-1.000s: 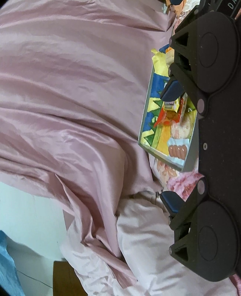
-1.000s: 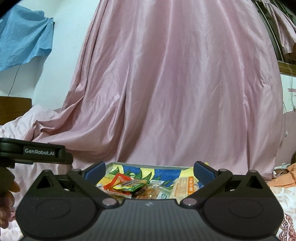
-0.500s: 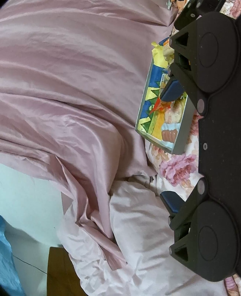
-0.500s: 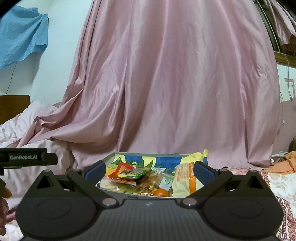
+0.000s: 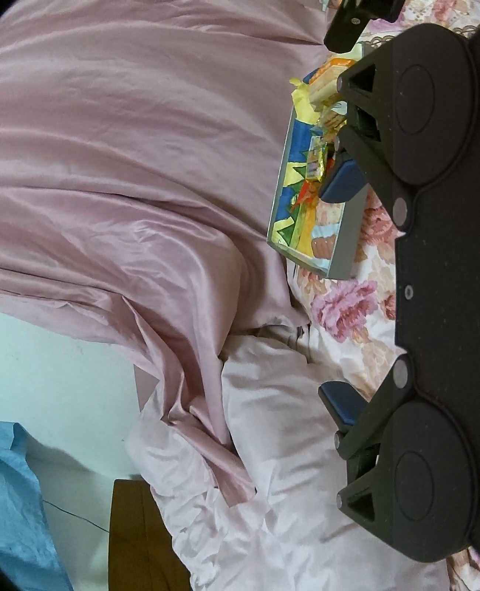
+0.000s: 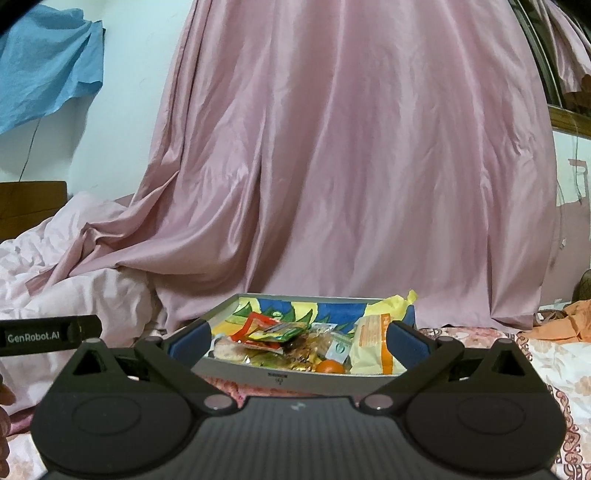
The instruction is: Organize snacks
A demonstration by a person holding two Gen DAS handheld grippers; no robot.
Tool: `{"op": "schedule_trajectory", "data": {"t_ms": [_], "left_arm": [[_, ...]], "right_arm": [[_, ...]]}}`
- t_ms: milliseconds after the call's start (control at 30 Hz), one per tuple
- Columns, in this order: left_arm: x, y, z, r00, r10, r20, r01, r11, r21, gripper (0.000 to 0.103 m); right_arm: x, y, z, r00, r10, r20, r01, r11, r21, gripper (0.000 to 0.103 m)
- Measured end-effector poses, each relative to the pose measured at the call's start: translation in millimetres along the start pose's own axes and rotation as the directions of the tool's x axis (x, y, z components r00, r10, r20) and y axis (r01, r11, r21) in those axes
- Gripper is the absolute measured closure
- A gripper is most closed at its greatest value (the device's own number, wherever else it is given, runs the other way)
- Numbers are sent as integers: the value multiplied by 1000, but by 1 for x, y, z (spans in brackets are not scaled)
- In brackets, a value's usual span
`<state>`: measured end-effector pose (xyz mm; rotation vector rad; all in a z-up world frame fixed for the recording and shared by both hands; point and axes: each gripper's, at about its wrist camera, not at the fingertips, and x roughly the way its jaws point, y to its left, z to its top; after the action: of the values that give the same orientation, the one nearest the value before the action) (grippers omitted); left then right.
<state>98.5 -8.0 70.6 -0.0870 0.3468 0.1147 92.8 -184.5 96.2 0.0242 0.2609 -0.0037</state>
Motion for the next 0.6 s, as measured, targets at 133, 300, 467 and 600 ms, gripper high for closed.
{"op": "schedule_trajectory", "data": {"t_ms": [133, 300, 467, 600], "left_arm": [[-11, 4, -4, 1000, -1, -6, 1, 1000, 11, 1], [-23, 7, -7, 1000, -2, -4, 2, 1000, 25, 1], [-35, 10, -9, 1000, -2, -5, 2, 999, 35, 1], [-43, 12, -11, 1000, -3, -14, 3, 999, 36, 1]], "right_arm": [[-8, 4, -2, 1000, 8, -11, -8, 1000, -9, 0], [-22, 6, -5, 1000, 18, -8, -18, 1000, -13, 0], [-31, 8, -6, 1000, 27, -10, -28, 1000, -15, 0], [-40, 9, -9, 999, 37, -13, -37, 999, -19, 0]]}}
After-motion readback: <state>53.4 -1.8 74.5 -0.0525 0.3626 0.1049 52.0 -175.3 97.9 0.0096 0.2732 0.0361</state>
